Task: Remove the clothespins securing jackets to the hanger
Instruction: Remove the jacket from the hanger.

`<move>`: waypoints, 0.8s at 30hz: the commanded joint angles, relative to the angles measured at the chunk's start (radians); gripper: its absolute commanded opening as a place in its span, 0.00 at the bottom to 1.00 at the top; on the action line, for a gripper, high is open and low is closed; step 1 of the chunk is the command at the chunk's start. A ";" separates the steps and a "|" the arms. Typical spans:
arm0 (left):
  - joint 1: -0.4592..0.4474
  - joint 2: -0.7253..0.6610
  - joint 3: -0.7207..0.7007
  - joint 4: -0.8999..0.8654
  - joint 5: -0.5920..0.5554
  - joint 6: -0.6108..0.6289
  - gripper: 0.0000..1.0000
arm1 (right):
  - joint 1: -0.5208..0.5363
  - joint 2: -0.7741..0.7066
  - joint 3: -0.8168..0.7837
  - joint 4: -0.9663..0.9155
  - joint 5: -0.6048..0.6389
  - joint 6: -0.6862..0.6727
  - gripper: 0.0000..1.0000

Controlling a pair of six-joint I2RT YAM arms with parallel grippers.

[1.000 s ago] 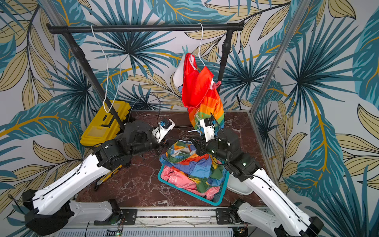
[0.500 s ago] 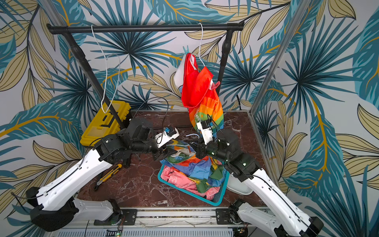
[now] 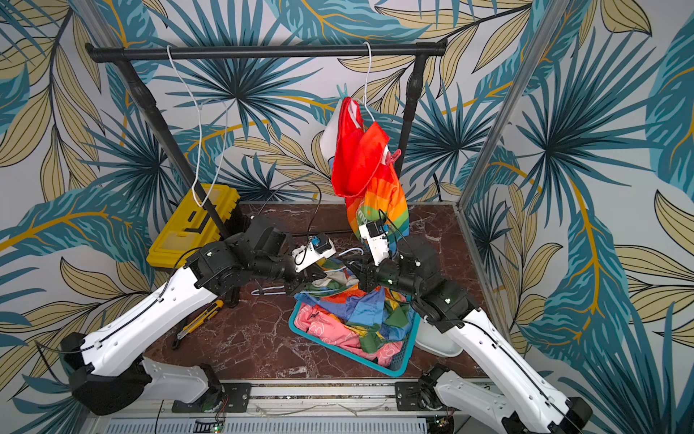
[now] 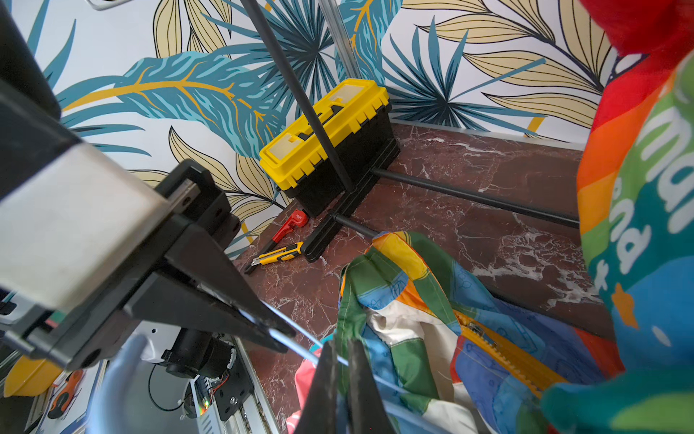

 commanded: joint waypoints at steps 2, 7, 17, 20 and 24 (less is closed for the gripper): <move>0.010 -0.016 0.008 0.004 -0.016 -0.034 0.00 | 0.004 -0.006 -0.005 0.015 -0.025 -0.013 0.17; 0.016 -0.111 -0.081 0.004 -0.074 -0.063 0.00 | 0.003 -0.043 -0.035 0.024 0.070 0.005 0.68; 0.033 -0.335 -0.219 -0.039 -0.216 -0.177 0.00 | -0.014 -0.024 -0.179 0.126 0.074 0.090 0.87; 0.045 -0.397 -0.216 -0.060 -0.242 -0.204 0.00 | -0.016 -0.039 -0.177 0.102 0.054 0.064 0.90; 0.056 -0.430 -0.175 -0.104 -0.226 -0.217 0.00 | -0.030 -0.066 -0.167 0.105 -0.049 0.021 0.95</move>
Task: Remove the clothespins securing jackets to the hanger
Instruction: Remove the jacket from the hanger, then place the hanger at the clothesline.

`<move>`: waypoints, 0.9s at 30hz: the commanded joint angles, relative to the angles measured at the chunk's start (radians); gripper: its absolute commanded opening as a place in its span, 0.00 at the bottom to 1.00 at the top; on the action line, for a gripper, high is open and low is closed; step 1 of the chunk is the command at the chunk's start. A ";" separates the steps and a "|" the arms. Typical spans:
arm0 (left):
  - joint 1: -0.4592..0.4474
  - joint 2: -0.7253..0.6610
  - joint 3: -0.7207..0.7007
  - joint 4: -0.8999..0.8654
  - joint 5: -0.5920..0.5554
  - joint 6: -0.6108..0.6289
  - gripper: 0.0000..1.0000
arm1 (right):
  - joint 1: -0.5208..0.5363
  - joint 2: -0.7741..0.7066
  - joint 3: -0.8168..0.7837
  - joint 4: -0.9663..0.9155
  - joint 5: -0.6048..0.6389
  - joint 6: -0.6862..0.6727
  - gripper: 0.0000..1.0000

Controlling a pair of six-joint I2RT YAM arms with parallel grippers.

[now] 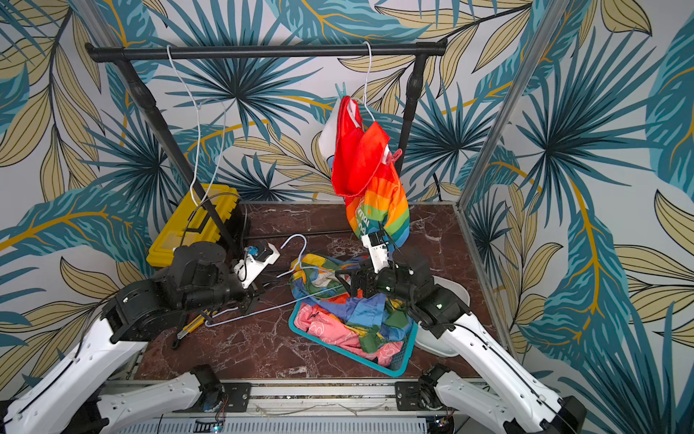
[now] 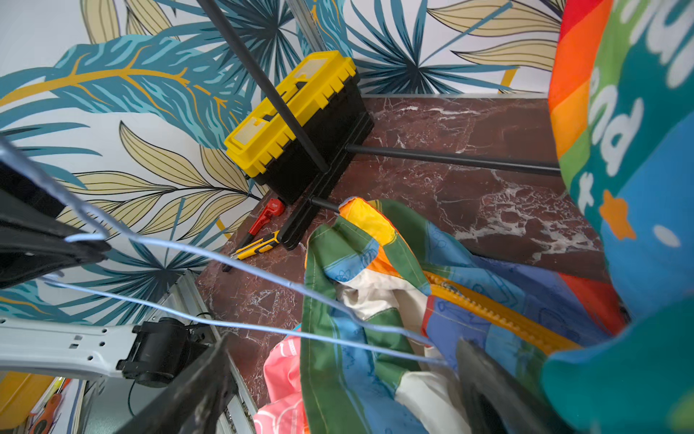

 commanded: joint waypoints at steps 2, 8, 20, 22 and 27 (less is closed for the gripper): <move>0.014 -0.032 0.052 -0.043 0.014 -0.029 0.00 | -0.018 -0.006 0.016 0.010 -0.129 -0.055 0.95; 0.018 -0.044 0.119 -0.067 0.089 -0.046 0.00 | -0.025 0.022 0.043 0.016 -0.212 -0.087 0.93; 0.017 -0.068 0.222 -0.130 0.146 -0.036 0.00 | -0.128 0.024 0.030 0.037 -0.205 -0.088 0.91; 0.018 -0.071 0.225 -0.131 0.158 -0.039 0.00 | -0.154 0.047 0.028 0.069 -0.290 -0.062 0.89; 0.018 -0.066 0.225 -0.128 0.166 -0.038 0.00 | -0.157 0.091 -0.001 0.197 -0.457 -0.004 0.77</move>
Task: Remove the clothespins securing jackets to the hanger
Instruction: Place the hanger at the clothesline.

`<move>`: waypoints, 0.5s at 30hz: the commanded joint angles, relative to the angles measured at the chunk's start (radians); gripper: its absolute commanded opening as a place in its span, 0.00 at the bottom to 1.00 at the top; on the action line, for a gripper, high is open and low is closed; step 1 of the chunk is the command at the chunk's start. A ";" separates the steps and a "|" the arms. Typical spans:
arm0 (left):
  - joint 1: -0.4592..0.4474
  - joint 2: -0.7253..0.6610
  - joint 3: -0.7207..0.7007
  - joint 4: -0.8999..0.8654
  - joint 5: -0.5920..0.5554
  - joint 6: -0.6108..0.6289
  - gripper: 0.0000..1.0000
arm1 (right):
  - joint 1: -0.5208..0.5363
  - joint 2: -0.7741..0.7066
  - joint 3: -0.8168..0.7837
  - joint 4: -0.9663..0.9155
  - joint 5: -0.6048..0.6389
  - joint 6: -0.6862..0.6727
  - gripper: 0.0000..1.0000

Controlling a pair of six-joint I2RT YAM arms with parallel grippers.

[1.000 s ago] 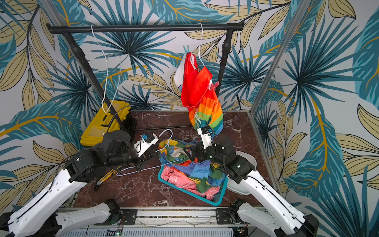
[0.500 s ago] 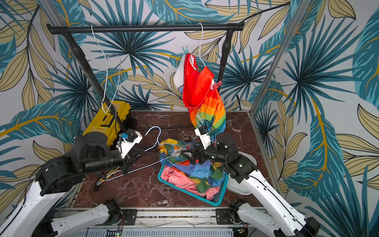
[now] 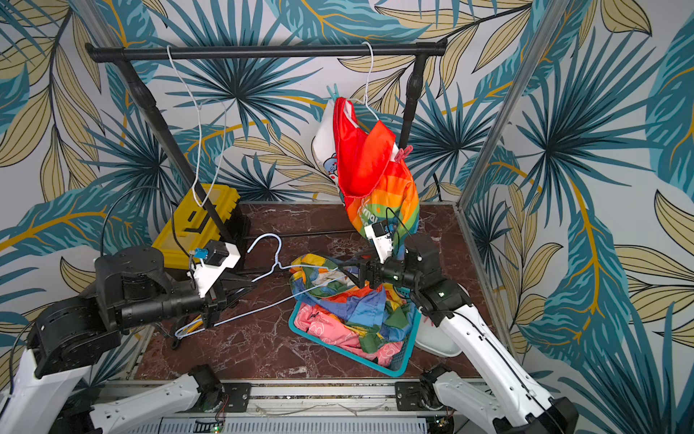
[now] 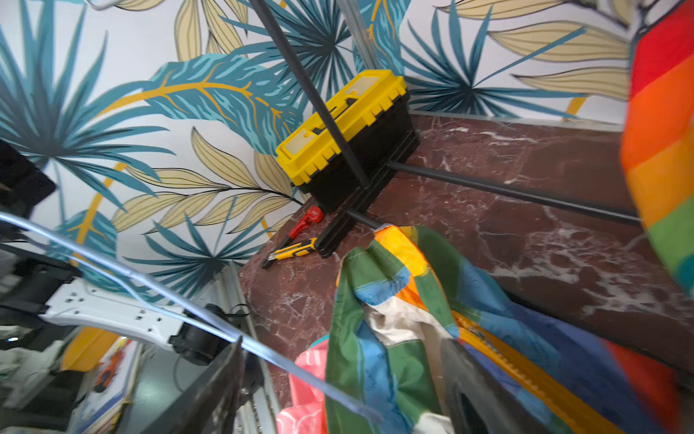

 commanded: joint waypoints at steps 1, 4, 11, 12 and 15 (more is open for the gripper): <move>0.005 0.004 0.029 -0.003 0.026 -0.003 0.00 | -0.001 0.028 -0.035 0.111 -0.147 0.049 0.73; 0.005 0.014 0.041 -0.003 0.029 0.002 0.00 | -0.003 0.037 -0.045 0.105 -0.157 0.042 0.66; 0.007 0.025 0.066 -0.007 0.030 0.012 0.00 | -0.028 0.033 -0.092 0.160 -0.205 0.072 0.65; 0.008 0.030 0.067 -0.009 0.031 0.013 0.00 | -0.032 0.030 -0.101 0.184 -0.226 0.094 0.65; 0.011 0.042 0.069 -0.010 0.029 0.013 0.00 | -0.043 0.006 -0.139 0.249 -0.271 0.139 0.66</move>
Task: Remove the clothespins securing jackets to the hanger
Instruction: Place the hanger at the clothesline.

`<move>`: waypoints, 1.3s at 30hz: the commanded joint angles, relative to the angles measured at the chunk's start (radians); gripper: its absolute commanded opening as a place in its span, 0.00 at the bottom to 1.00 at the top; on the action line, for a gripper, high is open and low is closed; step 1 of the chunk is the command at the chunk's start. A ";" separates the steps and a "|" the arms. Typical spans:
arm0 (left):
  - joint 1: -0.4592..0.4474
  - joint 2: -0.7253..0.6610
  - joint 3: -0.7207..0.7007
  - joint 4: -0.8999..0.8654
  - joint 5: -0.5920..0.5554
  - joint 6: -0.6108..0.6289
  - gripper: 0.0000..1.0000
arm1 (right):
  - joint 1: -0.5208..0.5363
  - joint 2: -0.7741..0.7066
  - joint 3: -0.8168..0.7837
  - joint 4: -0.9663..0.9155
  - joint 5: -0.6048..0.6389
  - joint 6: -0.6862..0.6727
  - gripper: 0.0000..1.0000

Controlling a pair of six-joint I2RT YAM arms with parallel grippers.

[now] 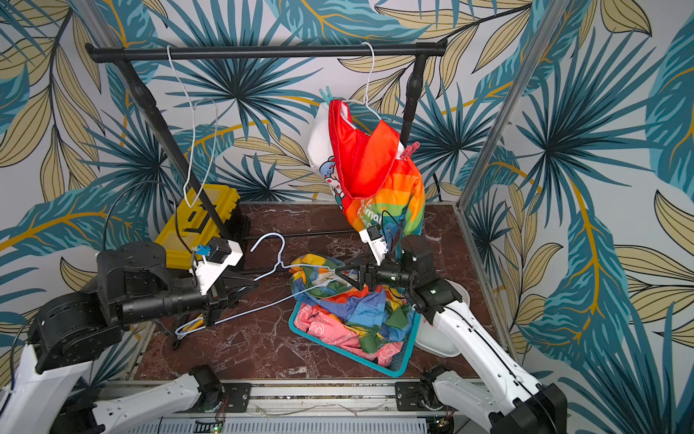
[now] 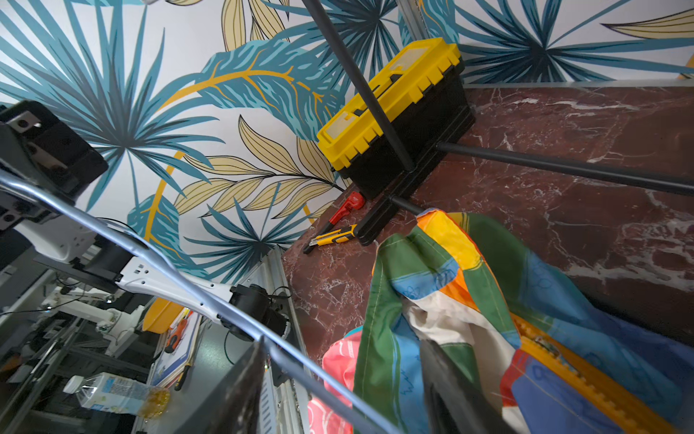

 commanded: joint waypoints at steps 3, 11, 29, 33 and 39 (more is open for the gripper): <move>0.010 0.021 0.026 0.010 0.012 0.007 0.00 | -0.011 -0.041 -0.063 0.107 -0.087 0.070 0.61; 0.023 0.037 0.026 0.008 -0.015 0.023 0.00 | -0.029 -0.075 -0.091 0.138 -0.106 0.105 0.36; 0.091 0.110 0.022 0.016 -0.159 0.017 0.81 | -0.047 -0.202 -0.073 0.030 -0.001 0.116 0.00; 0.108 0.072 -0.003 0.055 -0.224 -0.014 0.99 | -0.048 -0.239 -0.034 -0.041 0.113 0.097 0.00; 0.117 0.017 -0.029 0.066 -0.382 -0.064 1.00 | -0.048 -0.230 0.029 -0.023 0.159 0.127 0.00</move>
